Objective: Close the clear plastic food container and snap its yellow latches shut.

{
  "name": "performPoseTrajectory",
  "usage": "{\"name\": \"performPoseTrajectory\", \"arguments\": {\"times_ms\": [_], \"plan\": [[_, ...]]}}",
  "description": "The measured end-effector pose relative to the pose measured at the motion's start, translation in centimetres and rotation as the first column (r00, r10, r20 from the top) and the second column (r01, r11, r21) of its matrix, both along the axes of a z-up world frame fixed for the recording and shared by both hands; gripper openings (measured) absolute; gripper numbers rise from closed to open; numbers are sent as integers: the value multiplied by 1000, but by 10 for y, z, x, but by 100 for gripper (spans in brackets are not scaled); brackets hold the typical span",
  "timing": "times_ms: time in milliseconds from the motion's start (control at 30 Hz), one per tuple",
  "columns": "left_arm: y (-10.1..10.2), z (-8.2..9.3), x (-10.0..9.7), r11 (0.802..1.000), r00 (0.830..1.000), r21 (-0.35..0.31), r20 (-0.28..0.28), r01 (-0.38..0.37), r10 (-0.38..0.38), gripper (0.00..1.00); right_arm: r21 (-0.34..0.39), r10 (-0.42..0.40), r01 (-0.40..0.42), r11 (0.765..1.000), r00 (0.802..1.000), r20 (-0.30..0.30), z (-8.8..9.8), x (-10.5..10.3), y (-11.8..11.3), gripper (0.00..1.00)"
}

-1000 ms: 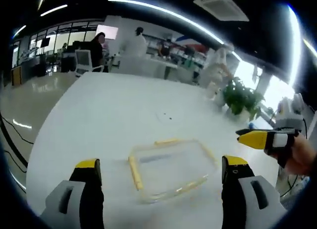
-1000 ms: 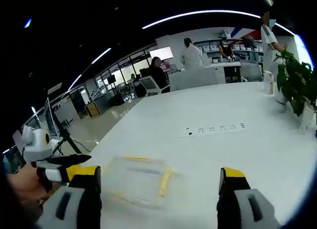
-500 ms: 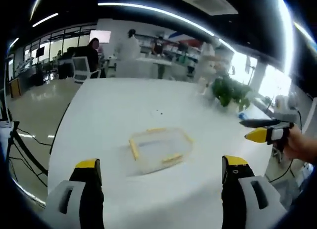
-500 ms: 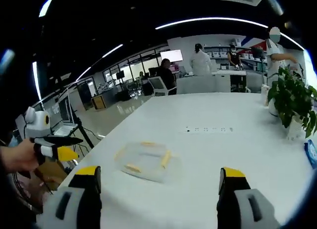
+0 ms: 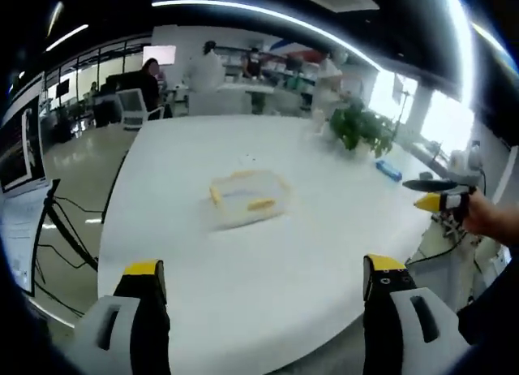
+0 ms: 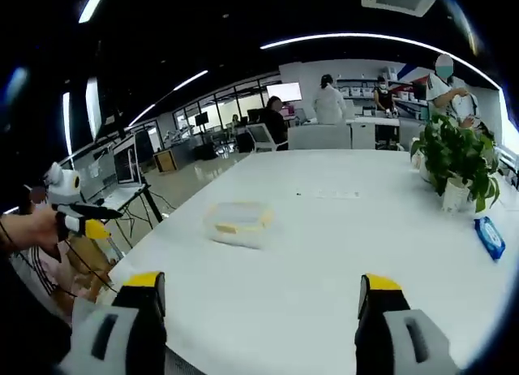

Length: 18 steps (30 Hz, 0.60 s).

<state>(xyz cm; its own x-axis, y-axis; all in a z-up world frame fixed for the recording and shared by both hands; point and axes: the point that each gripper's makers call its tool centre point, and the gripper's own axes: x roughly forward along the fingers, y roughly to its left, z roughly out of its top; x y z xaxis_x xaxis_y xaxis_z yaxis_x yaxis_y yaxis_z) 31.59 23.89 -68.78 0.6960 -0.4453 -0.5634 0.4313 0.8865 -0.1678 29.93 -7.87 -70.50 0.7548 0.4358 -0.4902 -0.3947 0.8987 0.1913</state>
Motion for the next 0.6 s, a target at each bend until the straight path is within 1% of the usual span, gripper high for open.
{"name": "performPoseTrajectory", "arguments": {"times_ms": [100,133,200,267,300,333,367,400,433,500,600], "plan": [[9,1,-17,1000,1000,-16,-11,-22,22,99,-17,-3,3,1000,1000,-17,-9,-23,-9,100],[13,1,-25,999,999,-10,-14,-31,30,99,-17,-14,14,1000,1000,-17,-11,-32,-14,100],[17,1,-35,999,999,-7,-2,-36,36,99,-41,-15,14,999,1000,-21,-15,-47,-18,100],[20,-3,-43,999,999,-17,-19,-37,37,99,-49,-9,7,999,999,-33,-20,-57,-20,100],[23,-5,-48,999,999,-18,-20,-44,44,99,-41,-13,12,999,999,-41,-21,-62,-23,100],[26,-5,-51,998,998,-20,-20,-54,54,99,-27,-14,12,1000,999,-46,-20,-65,-22,100],[29,-6,-54,997,997,-37,-24,-72,71,99,-18,-13,12,1000,999,-51,-18,-67,-22,100],[30,-7,-56,996,997,-46,-26,-75,73,99,-3,-15,15,1000,999,-51,-14,-68,-21,100],[32,-8,-59,996,997,-40,-26,-75,74,99,10,-22,22,1000,999,-44,-9,-67,-21,100],[35,-10,-65,997,996,-24,-36,-77,76,99,9,-23,24,1000,999,-42,-5,-66,-20,100],[39,-8,-69,996,996,-24,-25,-82,82,99,13,-24,24,1000,999,-24,-1,-64,-20,100]]}}
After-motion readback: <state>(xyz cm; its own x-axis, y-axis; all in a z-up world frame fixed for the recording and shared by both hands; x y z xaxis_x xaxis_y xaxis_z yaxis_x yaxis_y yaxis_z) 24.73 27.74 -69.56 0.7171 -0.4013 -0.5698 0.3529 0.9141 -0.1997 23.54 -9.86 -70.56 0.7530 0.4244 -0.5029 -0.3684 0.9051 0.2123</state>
